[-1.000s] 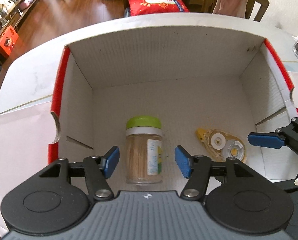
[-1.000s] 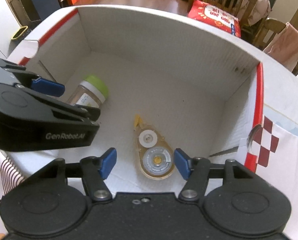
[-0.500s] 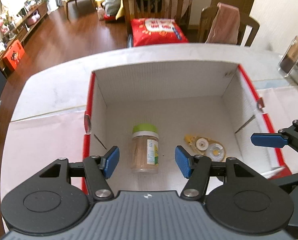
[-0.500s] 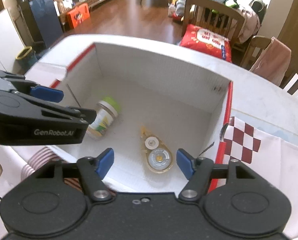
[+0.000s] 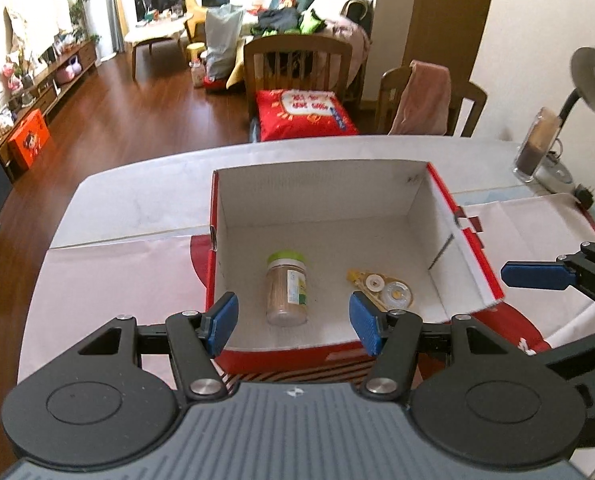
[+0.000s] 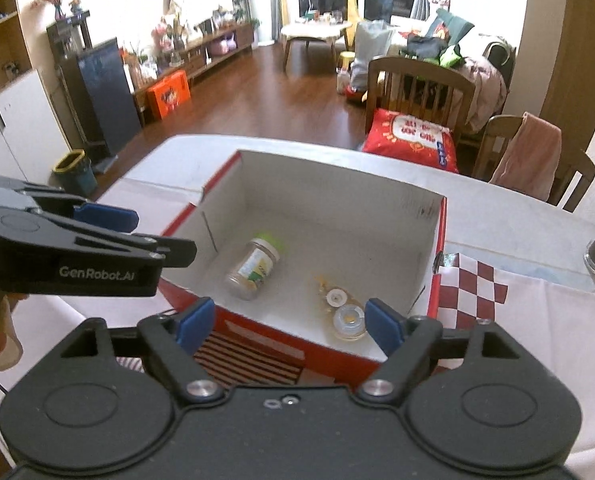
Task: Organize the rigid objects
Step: 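Open both tools to release the jar and tape, then lift out, then grasp the green highlighter with the left tool while the right tool grasps the teal eraser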
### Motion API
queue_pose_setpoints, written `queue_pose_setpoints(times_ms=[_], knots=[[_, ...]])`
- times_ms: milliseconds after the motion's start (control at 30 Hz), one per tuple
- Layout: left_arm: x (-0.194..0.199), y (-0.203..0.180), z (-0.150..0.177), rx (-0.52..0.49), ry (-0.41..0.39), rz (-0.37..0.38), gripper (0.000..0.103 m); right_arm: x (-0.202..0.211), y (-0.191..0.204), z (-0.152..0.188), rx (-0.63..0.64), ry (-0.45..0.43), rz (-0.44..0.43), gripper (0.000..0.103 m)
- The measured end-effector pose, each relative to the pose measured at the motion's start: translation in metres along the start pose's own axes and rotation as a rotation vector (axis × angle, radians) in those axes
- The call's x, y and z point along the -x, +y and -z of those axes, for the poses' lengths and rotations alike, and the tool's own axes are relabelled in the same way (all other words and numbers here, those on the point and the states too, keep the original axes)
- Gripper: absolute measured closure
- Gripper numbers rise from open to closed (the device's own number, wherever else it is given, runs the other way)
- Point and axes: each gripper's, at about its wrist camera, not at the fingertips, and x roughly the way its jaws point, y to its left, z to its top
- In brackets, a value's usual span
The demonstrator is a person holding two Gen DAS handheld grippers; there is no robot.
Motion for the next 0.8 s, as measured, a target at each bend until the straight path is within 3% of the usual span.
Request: queue_pose_setpoints(times_ms=[433, 600, 800], knots=[[0.069, 0.008, 0.055, -0.033, -0.133, 0.057, 0.027, 0.059, 0.019, 0.054, -0.057, -0.148, 0.005, 0.008], [0.086, 0.015, 0.084, -0.02, -0.2, 0.034, 0.022, 0.072, 0.026, 0.085, -0.068, -0.199, -0.005, 0.0], [0.095, 0.027, 0.115, 0.018, -0.224, 0.04, 0.017, 0.068, 0.029, 0.118, -0.1, -0.179, 0.011, 0.0]])
